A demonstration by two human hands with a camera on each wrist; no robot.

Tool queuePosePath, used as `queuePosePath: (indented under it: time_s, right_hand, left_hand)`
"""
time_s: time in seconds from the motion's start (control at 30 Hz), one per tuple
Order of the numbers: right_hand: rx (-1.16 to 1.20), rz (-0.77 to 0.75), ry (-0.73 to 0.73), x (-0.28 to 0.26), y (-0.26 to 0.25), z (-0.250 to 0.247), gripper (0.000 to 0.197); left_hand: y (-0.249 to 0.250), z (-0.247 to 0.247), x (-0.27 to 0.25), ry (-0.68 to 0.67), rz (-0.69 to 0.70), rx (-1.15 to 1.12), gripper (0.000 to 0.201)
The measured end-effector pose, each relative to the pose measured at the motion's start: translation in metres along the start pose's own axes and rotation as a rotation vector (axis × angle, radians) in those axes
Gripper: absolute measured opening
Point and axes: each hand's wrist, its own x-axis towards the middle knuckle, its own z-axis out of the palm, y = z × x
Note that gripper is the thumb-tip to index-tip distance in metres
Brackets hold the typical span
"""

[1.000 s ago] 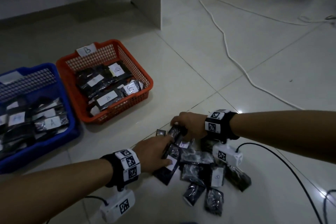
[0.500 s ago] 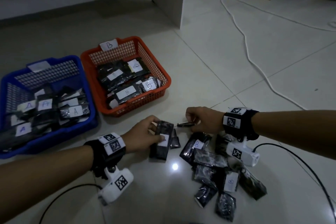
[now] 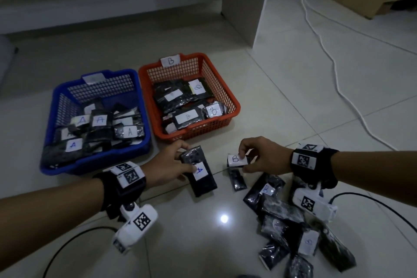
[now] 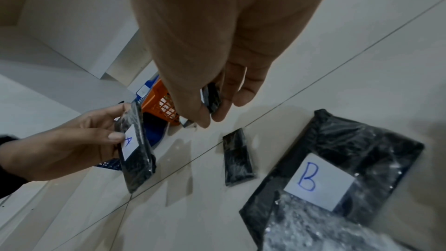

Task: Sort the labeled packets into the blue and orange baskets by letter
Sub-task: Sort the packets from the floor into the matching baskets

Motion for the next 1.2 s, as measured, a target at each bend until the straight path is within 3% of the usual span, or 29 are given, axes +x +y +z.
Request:
queuePosePath:
  time_s: [0.13,0.33,0.5,0.63,0.77,0.9,1.03,1.2]
  right_hand:
    - [0.024,-0.033,0.000,0.010,-0.008,-0.003,0.028]
    - [0.047,-0.124,0.139,0.038,-0.034,-0.026,0.029]
    - [0.003,-0.192,0.270,0.067,-0.045,-0.039,0.026]
    - [-0.075,-0.219,0.396,0.090,-0.057,-0.046,0.013]
    - [-0.132,-0.177,0.342,0.109,-0.059,-0.046,0.019]
    - [-0.322,-0.151,0.257,0.115,-0.060,-0.041,0.020]
    - [-0.423,-0.242,0.344,0.117,-0.061,-0.040,0.024]
    - [-0.344,-0.305,0.436,0.117,-0.059,-0.037,0.021]
  left_hand:
    - [0.004,-0.013,-0.014,0.044,0.049,0.010,0.033]
    - [0.020,-0.033,-0.029,0.042,0.197,-0.011,0.051]
    - [0.030,-0.059,-0.020,0.281,0.309,0.024,0.044]
    - [0.042,-0.074,-0.016,0.463,0.334,-0.088,0.042]
    - [0.050,-0.096,-0.020,0.625,0.386,-0.109,0.040]
    - [0.038,-0.126,-0.029,0.699,0.356,-0.062,0.039]
    - [0.017,-0.160,-0.046,0.781,0.299,-0.064,0.031]
    - [-0.011,-0.200,-0.071,0.881,0.158,-0.113,0.026]
